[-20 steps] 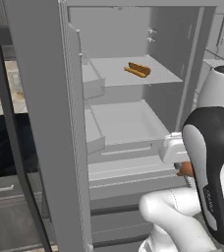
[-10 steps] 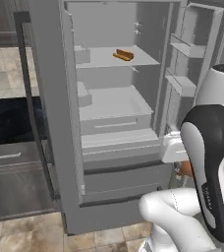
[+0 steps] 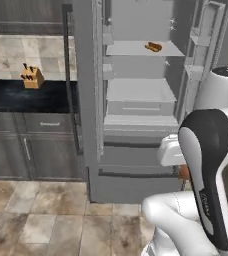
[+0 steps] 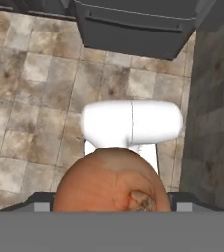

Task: Pick onion from the fridge and place it on the plate on the counter.

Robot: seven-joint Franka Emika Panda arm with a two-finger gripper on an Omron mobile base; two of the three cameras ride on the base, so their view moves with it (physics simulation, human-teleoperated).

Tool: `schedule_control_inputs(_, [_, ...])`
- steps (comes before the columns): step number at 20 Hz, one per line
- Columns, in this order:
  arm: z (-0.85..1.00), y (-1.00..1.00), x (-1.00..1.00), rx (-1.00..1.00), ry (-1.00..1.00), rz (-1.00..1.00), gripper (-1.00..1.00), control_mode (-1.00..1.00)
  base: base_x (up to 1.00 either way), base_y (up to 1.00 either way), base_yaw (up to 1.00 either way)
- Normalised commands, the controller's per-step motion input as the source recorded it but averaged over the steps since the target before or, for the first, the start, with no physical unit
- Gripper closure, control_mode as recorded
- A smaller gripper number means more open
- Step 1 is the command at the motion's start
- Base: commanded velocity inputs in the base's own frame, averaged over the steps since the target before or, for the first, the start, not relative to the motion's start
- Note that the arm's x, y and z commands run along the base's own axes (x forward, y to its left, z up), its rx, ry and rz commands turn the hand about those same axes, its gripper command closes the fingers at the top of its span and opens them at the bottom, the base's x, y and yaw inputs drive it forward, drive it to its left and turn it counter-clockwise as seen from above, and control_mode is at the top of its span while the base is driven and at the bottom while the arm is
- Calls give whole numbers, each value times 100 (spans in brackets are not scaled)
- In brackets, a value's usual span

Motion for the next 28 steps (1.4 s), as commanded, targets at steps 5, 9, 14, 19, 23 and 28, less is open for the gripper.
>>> schedule_control_inputs(5, [0, 0, 0, 0, 0, 0, 100, 100, -27, 8, 82])
schedule_control_inputs(9, [0, 0, 0, 0, 0, 0, 100, 100, 0, 22, 93])
schedule_control_inputs(14, [0, 0, 0, 0, 0, 0, 100, 100, 27, 11, 85])
schedule_control_inputs(19, [0, 0, 0, 0, 0, 0, 100, 100, 100, 1, 22])
schedule_control_inputs(23, [0, 0, 0, 0, 0, 0, 100, 100, 100, 0, 17])
schedule_control_inputs(28, [0, 0, 0, 0, 0, 0, 100, 100, 100, -8, 6])
